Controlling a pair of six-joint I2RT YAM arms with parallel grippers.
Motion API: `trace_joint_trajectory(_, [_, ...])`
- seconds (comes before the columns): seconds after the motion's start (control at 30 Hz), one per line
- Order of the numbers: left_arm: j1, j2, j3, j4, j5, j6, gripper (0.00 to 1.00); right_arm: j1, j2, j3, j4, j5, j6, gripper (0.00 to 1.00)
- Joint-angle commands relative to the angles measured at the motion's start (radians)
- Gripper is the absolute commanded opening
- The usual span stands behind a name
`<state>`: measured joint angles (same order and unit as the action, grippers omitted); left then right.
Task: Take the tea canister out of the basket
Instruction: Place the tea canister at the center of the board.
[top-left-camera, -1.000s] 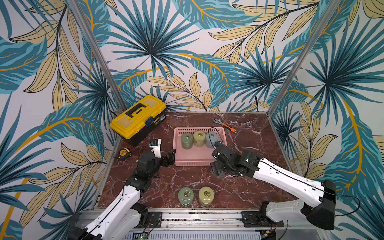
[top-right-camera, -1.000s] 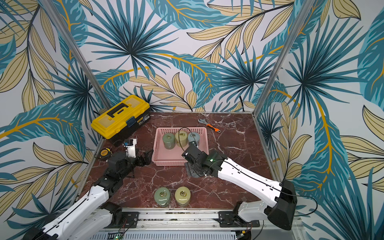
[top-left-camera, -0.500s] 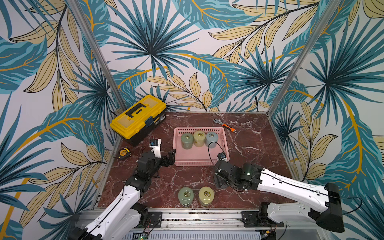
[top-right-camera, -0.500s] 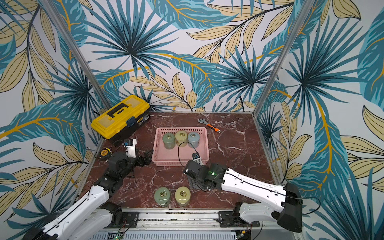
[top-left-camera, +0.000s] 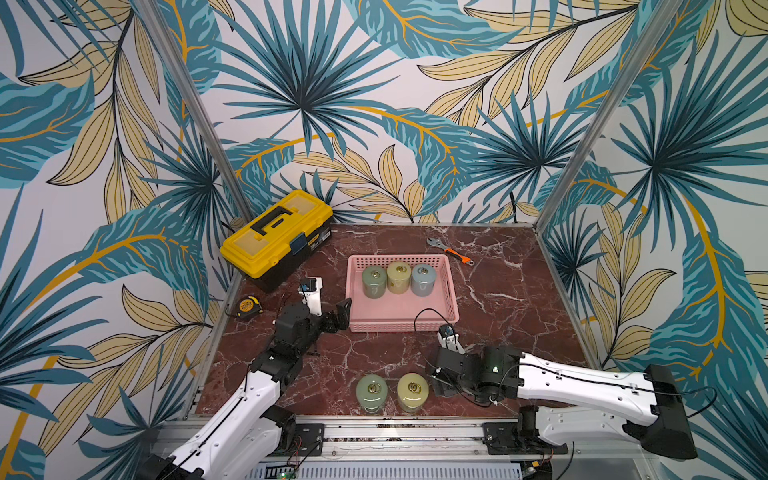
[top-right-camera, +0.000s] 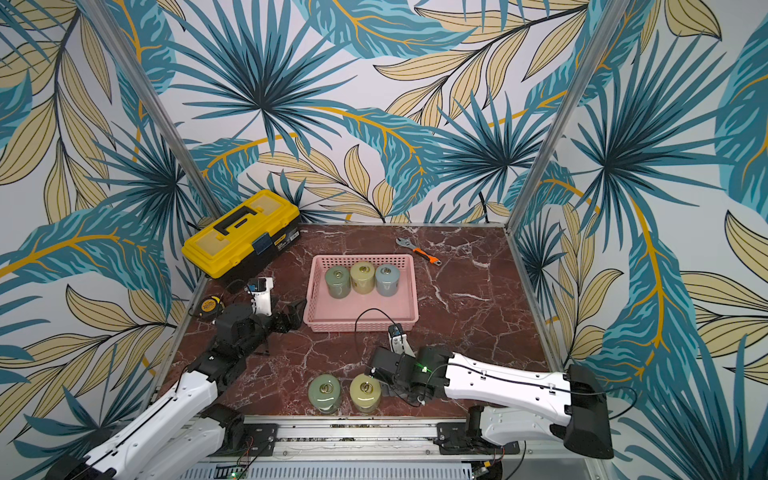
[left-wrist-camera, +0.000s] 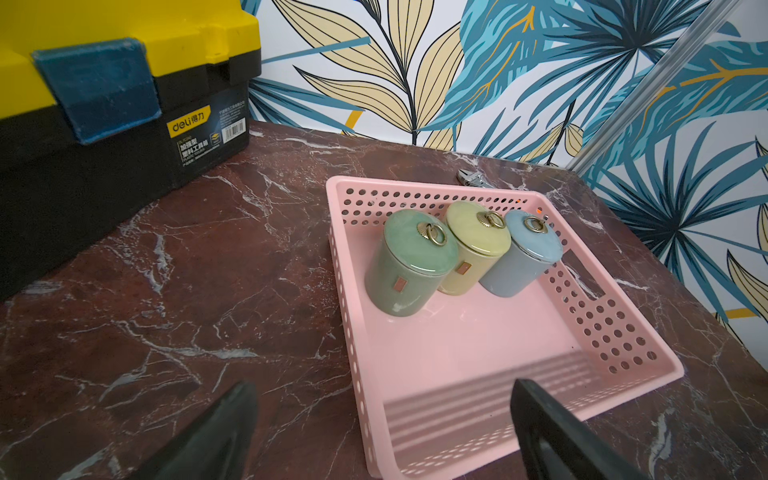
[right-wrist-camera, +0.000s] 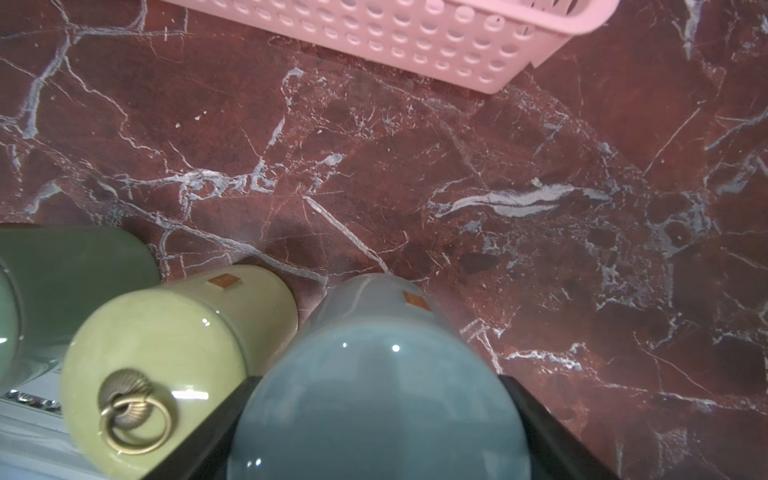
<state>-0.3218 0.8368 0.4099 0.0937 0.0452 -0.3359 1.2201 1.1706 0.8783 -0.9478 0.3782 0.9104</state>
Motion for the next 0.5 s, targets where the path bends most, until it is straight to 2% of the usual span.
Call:
trace_joint_trajectory(0.0, [0.005, -0.014, -0.034, 0.02, -0.003, 0.017, 1.0, 0.021, -0.025, -0.019, 0.007, 0.045, 0.062, 0.59])
trace_joint_trajectory(0.47, [0.005, -0.012, -0.036, 0.02, -0.003, 0.017, 1.0, 0.06, -0.041, -0.11, 0.053, 0.03, 0.139, 0.59])
